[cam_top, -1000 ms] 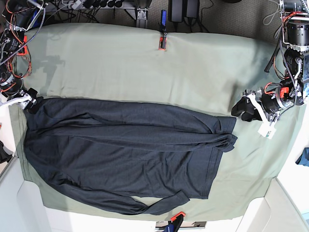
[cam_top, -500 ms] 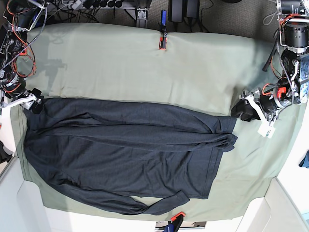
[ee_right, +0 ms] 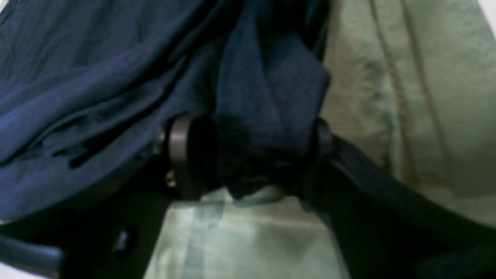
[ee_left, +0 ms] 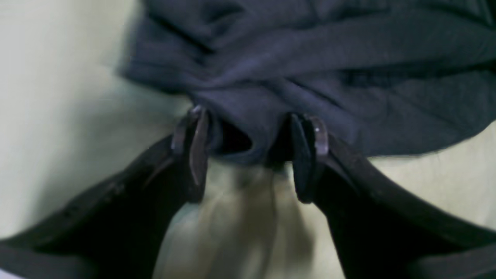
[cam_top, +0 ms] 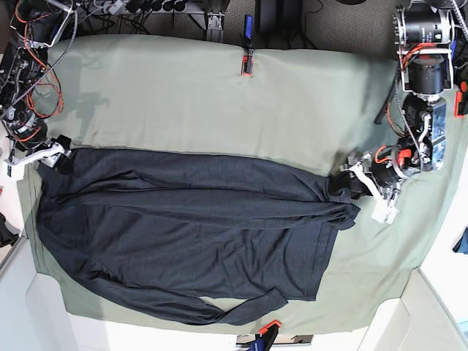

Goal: Fold the T-shirt properly
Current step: 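Grasp the folded edge with both grippers and pull it back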

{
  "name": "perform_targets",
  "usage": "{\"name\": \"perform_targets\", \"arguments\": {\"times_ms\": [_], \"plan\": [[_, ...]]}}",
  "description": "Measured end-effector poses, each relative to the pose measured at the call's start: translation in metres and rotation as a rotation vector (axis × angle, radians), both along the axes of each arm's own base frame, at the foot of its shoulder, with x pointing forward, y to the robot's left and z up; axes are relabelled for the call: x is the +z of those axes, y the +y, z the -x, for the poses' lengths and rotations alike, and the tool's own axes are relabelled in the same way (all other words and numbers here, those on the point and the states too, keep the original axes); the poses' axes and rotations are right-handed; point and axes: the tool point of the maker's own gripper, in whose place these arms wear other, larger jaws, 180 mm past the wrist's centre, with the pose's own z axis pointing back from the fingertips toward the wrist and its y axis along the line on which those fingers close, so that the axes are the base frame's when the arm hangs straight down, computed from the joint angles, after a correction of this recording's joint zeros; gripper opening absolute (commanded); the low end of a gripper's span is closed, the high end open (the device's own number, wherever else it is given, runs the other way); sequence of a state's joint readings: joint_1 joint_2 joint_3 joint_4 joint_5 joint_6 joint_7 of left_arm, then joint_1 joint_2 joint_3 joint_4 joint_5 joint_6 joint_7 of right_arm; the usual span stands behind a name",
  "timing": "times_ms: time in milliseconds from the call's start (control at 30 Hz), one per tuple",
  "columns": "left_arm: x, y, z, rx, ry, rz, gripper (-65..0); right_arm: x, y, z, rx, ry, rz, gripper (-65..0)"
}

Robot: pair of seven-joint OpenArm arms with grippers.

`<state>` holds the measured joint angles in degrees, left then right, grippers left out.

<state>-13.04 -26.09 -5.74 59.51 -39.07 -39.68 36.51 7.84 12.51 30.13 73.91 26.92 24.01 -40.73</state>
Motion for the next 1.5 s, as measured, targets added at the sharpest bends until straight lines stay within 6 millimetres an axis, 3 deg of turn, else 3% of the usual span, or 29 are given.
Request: {"name": "perform_targets", "arguments": {"times_ms": [200, 233, 300, 333, 367, 433, 467, 567, 700, 867, 1133, 1333, 1500], "plan": [[-0.004, -0.013, -0.001, -0.012, -0.002, 0.005, -30.4, -0.002, 0.009, -0.002, 0.0, -0.007, -0.022, -29.9], [-0.005, -0.014, -0.002, -0.009, -0.004, 0.001, -32.8, -0.002, 0.01, -0.002, 0.0, -0.007, -0.024, -29.9], [-0.007, -0.013, -0.003, -0.006, -0.004, -0.016, -48.5, -0.002, 0.012, -0.003, -0.003, -0.014, -0.024, -33.4], [-0.008, -0.012, -0.002, -0.009, 0.002, -0.028, -59.8, -0.002, 0.012, -0.003, -0.003, -0.015, -0.023, -38.9], [-0.01, -0.011, -0.001, -0.013, 0.005, -0.041, -65.0, -0.003, 0.011, -0.002, -0.002, -0.008, -0.011, -46.6], [-0.011, -0.01, 0.0, -0.027, 0.004, -0.062, -65.0, -0.006, 0.009, -0.001, -0.001, 0.003, 0.013, -63.9], [-0.011, -0.01, -0.001, -0.033, 0.004, -0.071, -65.0, -0.006, 0.009, -0.001, -0.004, -0.004, 0.019, -65.0], [-0.01, -0.004, 0.001, -0.036, 0.011, -0.086, -65.0, -0.006, 0.008, -0.001, 0.032, -0.006, 0.057, -65.0], [-0.001, 0.025, 0.011, -0.056, 0.071, -0.156, -65.0, -0.004, 0.007, 0.004, 0.071, 0.019, 0.059, -65.0], [0.023, 0.054, 0.025, -0.075, 0.068, -0.216, -65.0, 0.018, 0.007, 0.015, 0.127, -0.02, 0.075, -65.0], [0.047, 0.073, 0.061, -0.189, 0.088, -0.371, -65.0, 0.019, 0.016, 0.058, 0.178, 0.008, 0.117, -65.0], [0.037, 0.08, 0.105, -0.251, 0.161, -0.437, -65.0, 0.017, 0.022, 0.1, 0.226, 0.062, 0.166, -65.0], [0.039, 0.093, 0.129, -0.217, 0.175, -0.446, -65.0, 0.017, 0.027, 0.125, 0.266, 0.085, 0.186, -65.0]]}}
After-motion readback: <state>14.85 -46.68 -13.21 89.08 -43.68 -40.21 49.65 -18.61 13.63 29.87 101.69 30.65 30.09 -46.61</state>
